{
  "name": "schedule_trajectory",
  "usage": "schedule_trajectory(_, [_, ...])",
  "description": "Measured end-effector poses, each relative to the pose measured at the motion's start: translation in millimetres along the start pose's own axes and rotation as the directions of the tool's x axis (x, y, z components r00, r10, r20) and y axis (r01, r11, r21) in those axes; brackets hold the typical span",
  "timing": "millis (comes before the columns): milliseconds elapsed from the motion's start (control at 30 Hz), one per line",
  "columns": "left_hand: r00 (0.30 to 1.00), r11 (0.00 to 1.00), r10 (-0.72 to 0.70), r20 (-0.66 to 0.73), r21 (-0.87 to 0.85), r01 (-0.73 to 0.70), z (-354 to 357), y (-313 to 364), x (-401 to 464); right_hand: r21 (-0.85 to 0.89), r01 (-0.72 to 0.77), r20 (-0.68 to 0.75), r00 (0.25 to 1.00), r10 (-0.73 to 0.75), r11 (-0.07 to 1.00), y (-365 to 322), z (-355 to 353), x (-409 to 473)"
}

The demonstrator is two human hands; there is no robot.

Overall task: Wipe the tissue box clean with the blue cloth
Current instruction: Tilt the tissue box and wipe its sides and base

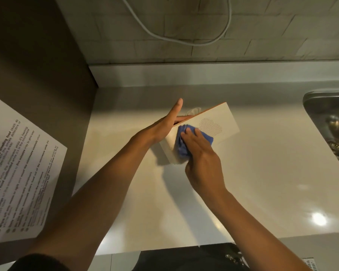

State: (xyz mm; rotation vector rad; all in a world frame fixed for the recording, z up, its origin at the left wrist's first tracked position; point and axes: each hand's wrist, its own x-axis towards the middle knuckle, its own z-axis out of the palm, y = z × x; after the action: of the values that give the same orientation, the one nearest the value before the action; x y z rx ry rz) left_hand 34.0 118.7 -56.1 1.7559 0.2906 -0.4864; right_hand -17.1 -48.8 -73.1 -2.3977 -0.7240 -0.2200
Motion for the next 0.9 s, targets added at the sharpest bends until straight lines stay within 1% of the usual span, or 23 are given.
schedule_trajectory(33, [1.000,1.000,-0.005,-0.023,-0.008,0.005,0.8,0.0,0.5,0.008,-0.025,0.000,1.000,0.025,1.000,-5.5,2.9,5.6])
schedule_trajectory(67, [1.000,0.999,-0.005,-0.025,-0.033,0.004,0.7,-0.3,0.7,0.010,-0.017,0.005,1.000,0.017,1.000,-12.4,6.4,7.8])
schedule_trajectory(133, [1.000,0.996,0.012,0.010,-0.088,-0.011,-0.9,-1.0,-0.8,0.003,0.059,0.039,0.997,-0.059,0.998,-21.6,12.0,-1.9])
schedule_trajectory(200, [0.999,0.998,0.032,0.024,-0.059,-0.031,-1.1,-1.6,-2.2,0.001,0.126,0.067,0.990,-0.125,0.992,-13.3,10.8,-23.5])
schedule_trajectory(233, [0.999,0.999,0.040,0.017,-0.022,-0.039,0.2,-1.7,-2.5,0.000,0.129,0.067,0.989,-0.129,0.992,-4.5,6.1,-32.1])
schedule_trajectory(333, [0.996,0.995,0.061,-0.060,0.086,-0.056,4.9,-1.7,-1.4,-0.007,0.040,0.008,0.999,-0.040,0.999,20.2,-9.8,-30.4])
schedule_trajectory(400, [0.992,0.990,0.071,-0.101,0.128,-0.058,6.5,-1.1,0.8,0.000,-0.032,-0.018,0.999,0.032,0.999,19.7,-11.2,-13.7])
schedule_trajectory(467, [0.990,0.985,0.075,-0.123,0.162,-0.054,5.7,-0.1,2.4,0.018,-0.043,-0.019,0.999,0.044,0.999,7.3,-3.5,-1.2])
schedule_trajectory(567, [0.990,0.979,0.090,-0.108,0.190,-0.069,2.5,-1.1,3.3,-0.001,0.062,0.021,0.998,-0.062,0.998,-10.1,10.4,-16.6])
schedule_trajectory(633, [0.991,0.970,0.090,-0.096,0.236,-0.065,2.1,-0.6,4.7,-0.031,0.143,0.053,0.989,-0.141,0.989,-2.3,10.2,-38.9])
schedule_trajectory(667, [0.990,0.963,0.089,-0.108,0.264,-0.058,2.6,-0.7,4.9,-0.043,0.156,0.058,0.986,-0.154,0.987,6.3,5.3,-45.5])
schedule_trajectory(700, [0.987,0.957,0.090,-0.130,0.285,-0.050,3.3,-0.7,4.7,-0.051,0.141,0.049,0.989,-0.138,0.989,16.0,-0.7,-47.2])
schedule_trajectory(833, [0.977,0.952,0.097,-0.188,0.304,-0.036,6.1,-1.5,4.9,-0.030,-0.042,-0.031,0.999,0.041,0.999,33.2,-15.2,-18.6])
schedule_trajectory(900, [0.975,0.951,0.096,-0.202,0.308,-0.030,4.8,-2.9,7.7,0.001,-0.056,-0.036,0.998,0.056,0.998,25.1,-11.4,-8.4])
